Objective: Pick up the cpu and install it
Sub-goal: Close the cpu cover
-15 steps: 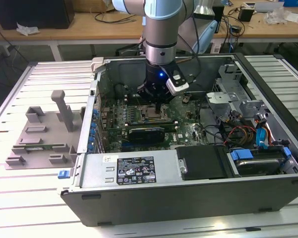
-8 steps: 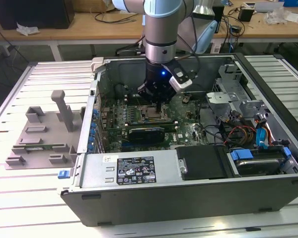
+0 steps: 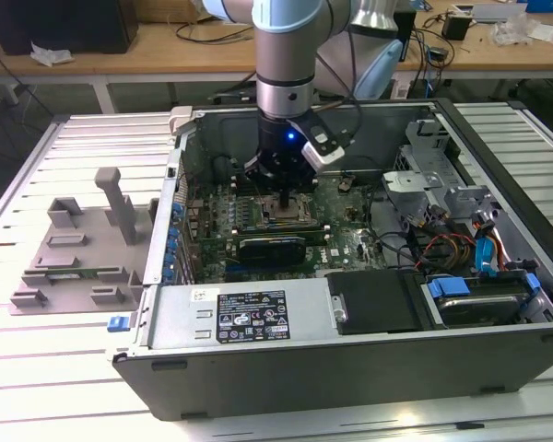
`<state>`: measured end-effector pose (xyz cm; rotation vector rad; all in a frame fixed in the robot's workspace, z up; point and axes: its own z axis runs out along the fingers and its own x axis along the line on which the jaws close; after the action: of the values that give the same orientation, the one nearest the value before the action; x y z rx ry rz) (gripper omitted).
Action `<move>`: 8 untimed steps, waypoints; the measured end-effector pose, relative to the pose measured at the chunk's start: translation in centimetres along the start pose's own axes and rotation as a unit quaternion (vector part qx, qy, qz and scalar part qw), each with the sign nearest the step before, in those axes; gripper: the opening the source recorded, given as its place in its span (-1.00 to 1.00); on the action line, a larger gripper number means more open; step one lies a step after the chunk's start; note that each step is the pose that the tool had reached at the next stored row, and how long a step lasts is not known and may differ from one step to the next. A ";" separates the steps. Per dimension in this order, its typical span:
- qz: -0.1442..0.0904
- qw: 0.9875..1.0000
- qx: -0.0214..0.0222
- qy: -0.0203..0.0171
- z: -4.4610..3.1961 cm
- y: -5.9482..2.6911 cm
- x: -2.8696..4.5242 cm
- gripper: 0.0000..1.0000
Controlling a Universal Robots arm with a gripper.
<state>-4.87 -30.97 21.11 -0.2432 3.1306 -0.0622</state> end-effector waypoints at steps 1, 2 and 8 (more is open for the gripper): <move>0.000 1.000 0.000 0.000 0.01 0.04 0.28 -0.79; -0.001 1.000 0.000 0.000 0.05 0.09 0.52 -0.79; -0.005 1.000 0.000 0.000 0.60 0.22 1.34 -0.79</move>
<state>-6.23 -30.98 20.51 -0.2598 3.1292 -0.0630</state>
